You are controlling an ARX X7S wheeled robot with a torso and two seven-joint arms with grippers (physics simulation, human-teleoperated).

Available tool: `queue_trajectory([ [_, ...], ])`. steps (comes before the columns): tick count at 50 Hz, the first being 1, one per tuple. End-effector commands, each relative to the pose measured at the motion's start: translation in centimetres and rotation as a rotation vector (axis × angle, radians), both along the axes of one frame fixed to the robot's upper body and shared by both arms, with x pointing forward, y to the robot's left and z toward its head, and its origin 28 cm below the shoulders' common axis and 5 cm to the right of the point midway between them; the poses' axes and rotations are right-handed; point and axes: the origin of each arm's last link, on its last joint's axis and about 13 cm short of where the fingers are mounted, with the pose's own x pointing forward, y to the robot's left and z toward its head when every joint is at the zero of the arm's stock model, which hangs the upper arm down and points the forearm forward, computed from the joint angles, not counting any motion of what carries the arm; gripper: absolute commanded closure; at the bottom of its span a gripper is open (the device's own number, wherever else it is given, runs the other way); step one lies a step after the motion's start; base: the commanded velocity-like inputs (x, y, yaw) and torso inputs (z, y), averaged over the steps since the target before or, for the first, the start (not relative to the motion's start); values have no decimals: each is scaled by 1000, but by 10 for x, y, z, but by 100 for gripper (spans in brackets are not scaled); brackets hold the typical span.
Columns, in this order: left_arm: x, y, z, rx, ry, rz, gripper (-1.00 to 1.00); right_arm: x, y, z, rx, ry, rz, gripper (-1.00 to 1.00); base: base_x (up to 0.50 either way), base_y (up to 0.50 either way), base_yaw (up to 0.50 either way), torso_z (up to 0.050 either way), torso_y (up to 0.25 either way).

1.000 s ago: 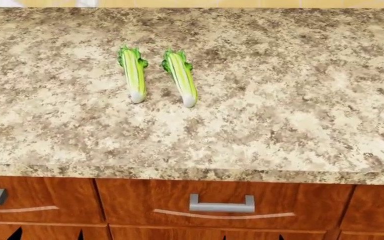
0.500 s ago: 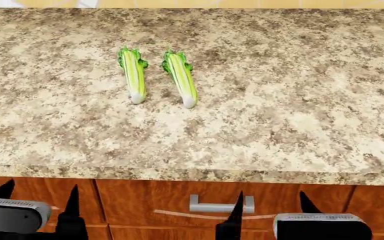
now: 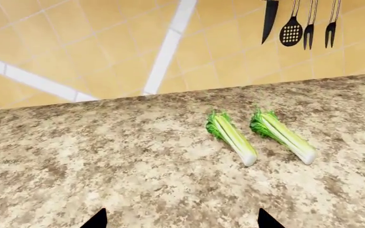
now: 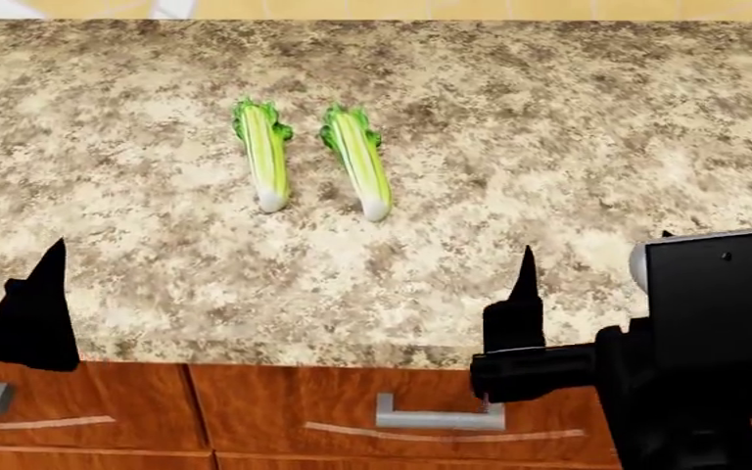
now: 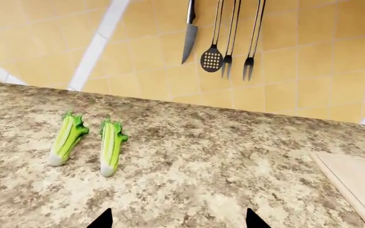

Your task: Place the celery and the celery on separate cutting boards.

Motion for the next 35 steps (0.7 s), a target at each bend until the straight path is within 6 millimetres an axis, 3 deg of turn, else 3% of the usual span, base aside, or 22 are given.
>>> queue_trajectory([
  [1, 5, 6, 16, 3, -4, -3, -100, 2, -12, 14, 9, -12, -16, -100, 418, 137, 0, 0, 0],
  [14, 8, 4, 10, 2, 7, -8, -100, 6, -13, 3, 36, 4, -23, -100, 431, 135, 0, 0, 0],
  [35, 7, -4, 10, 29, 11, -30, -100, 4, -12, 5, 34, 22, 7, -100, 500, 114, 0, 0, 1],
])
